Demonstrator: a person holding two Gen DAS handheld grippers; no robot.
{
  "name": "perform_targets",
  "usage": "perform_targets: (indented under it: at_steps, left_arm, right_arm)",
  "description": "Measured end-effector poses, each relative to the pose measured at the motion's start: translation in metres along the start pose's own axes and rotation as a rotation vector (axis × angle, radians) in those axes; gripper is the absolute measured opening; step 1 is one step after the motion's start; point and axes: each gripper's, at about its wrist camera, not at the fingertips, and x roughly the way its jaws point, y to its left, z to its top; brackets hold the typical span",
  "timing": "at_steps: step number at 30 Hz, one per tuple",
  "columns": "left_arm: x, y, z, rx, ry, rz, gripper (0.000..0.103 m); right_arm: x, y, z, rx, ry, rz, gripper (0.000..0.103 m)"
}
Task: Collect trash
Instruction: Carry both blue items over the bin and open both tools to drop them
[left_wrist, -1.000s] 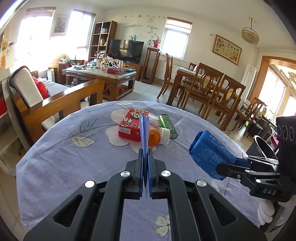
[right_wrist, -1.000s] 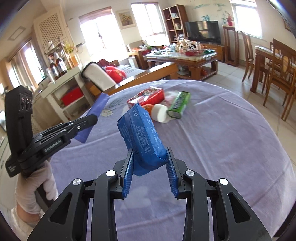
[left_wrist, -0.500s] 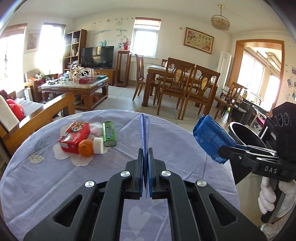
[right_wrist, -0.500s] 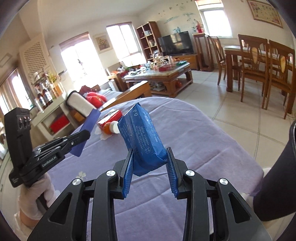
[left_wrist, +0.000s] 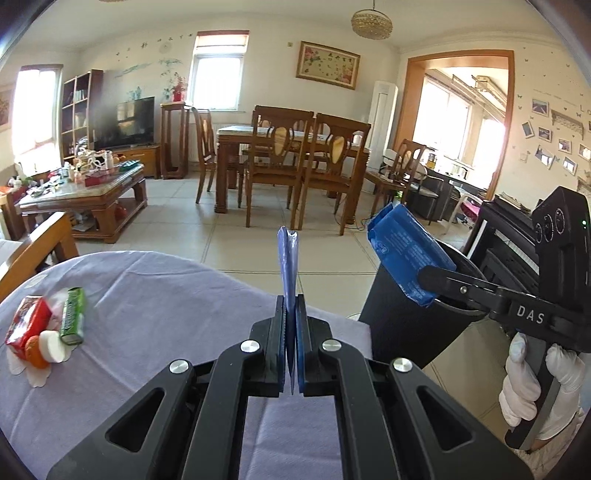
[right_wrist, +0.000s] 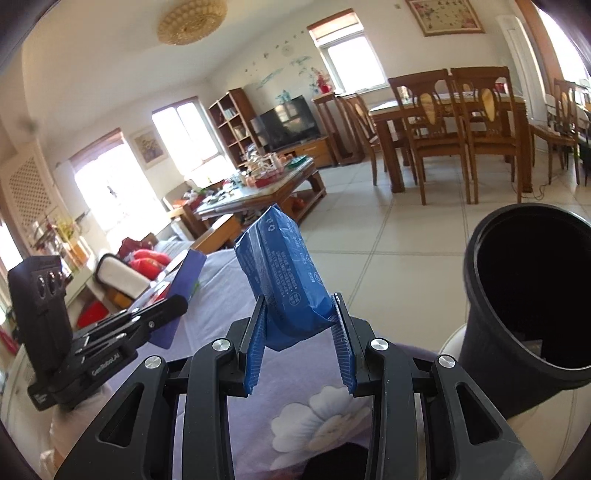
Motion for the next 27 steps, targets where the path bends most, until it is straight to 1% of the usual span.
perform_targets:
  at_steps: [8, 12, 16, 23, 27]
  left_arm:
    - [0.050, -0.069, 0.020, 0.077, 0.029, -0.140, 0.005]
    - [0.075, -0.102, 0.025, 0.100, 0.059, -0.210, 0.005]
    - [0.097, -0.129, 0.024, 0.133, 0.095, -0.263, 0.005]
    - [0.137, -0.167, 0.022, 0.178, 0.154, -0.320, 0.005]
    - [0.149, -0.172, 0.020, 0.197, 0.174, -0.330, 0.007]
  right_arm:
    - [-0.039, -0.083, 0.012, 0.152, -0.099, -0.117, 0.034]
    - [-0.046, -0.113, 0.014, 0.214, -0.122, -0.194, 0.034]
    - [-0.053, -0.140, 0.011, 0.284, -0.138, -0.254, 0.034]
    - [-0.056, -0.179, 0.002, 0.386, -0.144, -0.299, 0.034]
    - [-0.054, -0.194, -0.001, 0.427, -0.137, -0.309, 0.034]
